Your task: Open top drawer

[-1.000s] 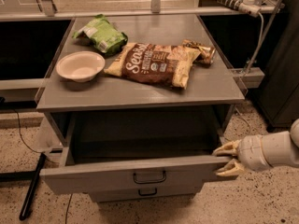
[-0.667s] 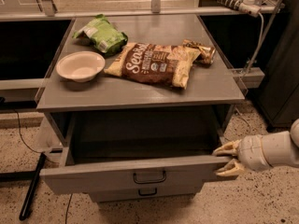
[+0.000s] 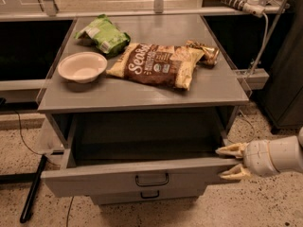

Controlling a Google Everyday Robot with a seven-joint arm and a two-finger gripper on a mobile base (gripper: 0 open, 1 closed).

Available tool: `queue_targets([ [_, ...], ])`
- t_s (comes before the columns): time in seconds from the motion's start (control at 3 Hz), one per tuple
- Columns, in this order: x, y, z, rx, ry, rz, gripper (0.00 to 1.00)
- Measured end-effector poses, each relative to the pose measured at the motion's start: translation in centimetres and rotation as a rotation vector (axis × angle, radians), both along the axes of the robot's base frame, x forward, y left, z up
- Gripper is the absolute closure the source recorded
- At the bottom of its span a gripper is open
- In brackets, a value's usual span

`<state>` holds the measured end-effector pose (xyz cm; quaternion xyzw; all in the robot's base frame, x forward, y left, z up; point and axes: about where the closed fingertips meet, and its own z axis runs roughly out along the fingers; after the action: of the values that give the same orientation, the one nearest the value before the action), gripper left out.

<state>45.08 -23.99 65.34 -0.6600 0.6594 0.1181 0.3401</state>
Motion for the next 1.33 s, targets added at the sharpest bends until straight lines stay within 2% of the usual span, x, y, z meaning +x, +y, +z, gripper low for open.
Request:
queue_targets([
  [0.67,-0.9,0.6,0.1,0.023,0.009,0.011,0.84],
  [1.0,-2.0,0.2,-0.1,0.025,0.007,0.009,1.0],
  [1.33,-2.2,0.3,0.2,0.025,0.007,0.009,1.0],
])
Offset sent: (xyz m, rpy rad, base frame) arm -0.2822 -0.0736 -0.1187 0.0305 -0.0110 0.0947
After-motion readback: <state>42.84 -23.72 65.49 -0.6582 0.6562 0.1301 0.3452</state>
